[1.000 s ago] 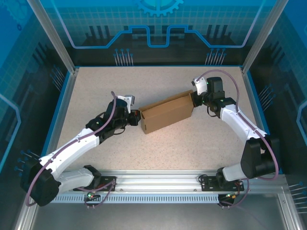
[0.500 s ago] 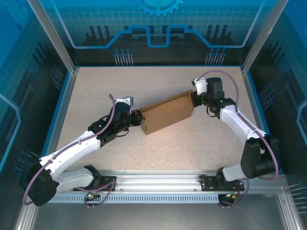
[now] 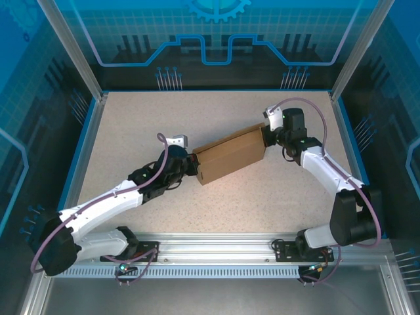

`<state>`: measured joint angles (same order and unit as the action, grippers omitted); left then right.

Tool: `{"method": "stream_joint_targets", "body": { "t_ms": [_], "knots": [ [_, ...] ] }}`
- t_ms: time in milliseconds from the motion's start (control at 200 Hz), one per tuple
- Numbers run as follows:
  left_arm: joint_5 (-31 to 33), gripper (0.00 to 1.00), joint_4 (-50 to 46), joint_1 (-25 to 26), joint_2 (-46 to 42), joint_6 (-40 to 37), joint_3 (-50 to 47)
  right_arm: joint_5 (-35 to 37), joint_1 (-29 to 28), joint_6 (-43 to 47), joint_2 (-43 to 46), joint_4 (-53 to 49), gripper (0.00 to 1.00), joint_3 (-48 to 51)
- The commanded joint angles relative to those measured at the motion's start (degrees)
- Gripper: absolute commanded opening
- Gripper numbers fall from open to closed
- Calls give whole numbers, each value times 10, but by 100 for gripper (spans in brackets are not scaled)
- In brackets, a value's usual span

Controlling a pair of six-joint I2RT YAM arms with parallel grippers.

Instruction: Fold the paper box

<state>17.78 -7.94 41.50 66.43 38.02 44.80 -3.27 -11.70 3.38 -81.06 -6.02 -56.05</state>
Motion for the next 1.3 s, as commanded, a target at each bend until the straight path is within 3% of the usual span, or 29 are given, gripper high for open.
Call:
{"method": "stream_joint_targets", "body": {
  "t_ms": [0,340,765,1116,1291],
  "knots": [
    [-9,6,15,14,14,-30,-16,0,-16,-10,2,-57,6,47],
    [8,11,41,20,9,-90,-31,3,-17,-14,34,-8,6,102],
    [-8,30,50,20,-26,-143,-30,5,-18,-15,26,-6,5,98],
    [16,56,41,17,-60,-210,-3,7,-21,-15,22,-7,6,96],
    [-51,61,-14,-29,-11,-220,69,6,-22,-14,21,-7,6,95]
  ]
}}
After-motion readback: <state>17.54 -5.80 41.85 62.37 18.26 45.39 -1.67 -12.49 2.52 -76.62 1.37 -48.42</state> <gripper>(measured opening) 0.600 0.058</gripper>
